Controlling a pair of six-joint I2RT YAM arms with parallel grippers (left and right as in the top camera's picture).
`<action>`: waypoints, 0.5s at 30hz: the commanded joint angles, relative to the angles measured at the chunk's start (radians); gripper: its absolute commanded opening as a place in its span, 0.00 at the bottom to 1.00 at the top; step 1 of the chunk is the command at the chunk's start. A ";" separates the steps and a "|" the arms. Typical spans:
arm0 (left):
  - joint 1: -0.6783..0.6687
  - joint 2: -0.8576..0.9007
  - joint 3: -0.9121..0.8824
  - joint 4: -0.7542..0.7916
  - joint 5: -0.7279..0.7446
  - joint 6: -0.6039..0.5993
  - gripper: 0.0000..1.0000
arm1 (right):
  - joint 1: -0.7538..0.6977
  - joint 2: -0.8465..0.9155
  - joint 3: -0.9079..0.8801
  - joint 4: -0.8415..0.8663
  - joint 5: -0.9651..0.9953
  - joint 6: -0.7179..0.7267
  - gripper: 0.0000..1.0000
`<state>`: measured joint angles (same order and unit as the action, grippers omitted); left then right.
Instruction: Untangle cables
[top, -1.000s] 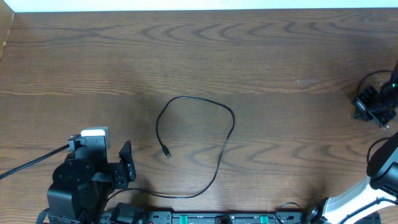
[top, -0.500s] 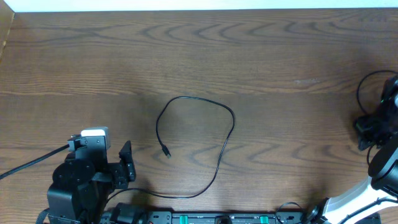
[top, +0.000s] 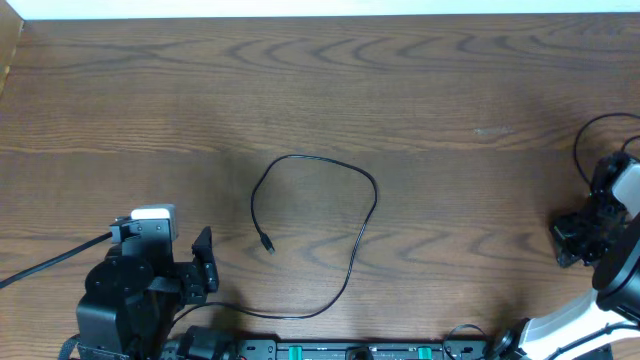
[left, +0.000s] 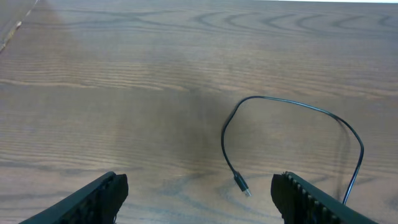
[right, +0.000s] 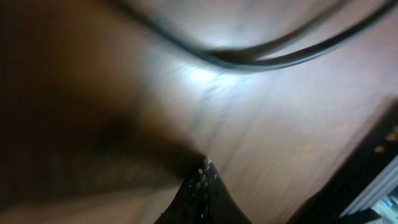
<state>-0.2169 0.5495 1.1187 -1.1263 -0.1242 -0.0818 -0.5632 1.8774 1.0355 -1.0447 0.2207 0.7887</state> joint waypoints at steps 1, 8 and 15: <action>0.004 -0.002 -0.002 -0.004 0.013 -0.006 0.79 | -0.072 0.026 -0.037 0.028 0.073 0.042 0.01; 0.004 -0.002 -0.002 -0.007 0.013 -0.006 0.79 | -0.245 0.026 -0.037 0.045 0.054 0.040 0.01; 0.004 -0.002 -0.002 -0.011 0.013 -0.006 0.79 | -0.286 0.026 -0.037 0.150 -0.053 -0.074 0.01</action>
<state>-0.2169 0.5495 1.1187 -1.1332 -0.1169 -0.0818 -0.8459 1.8687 1.0195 -0.9791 0.2962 0.7780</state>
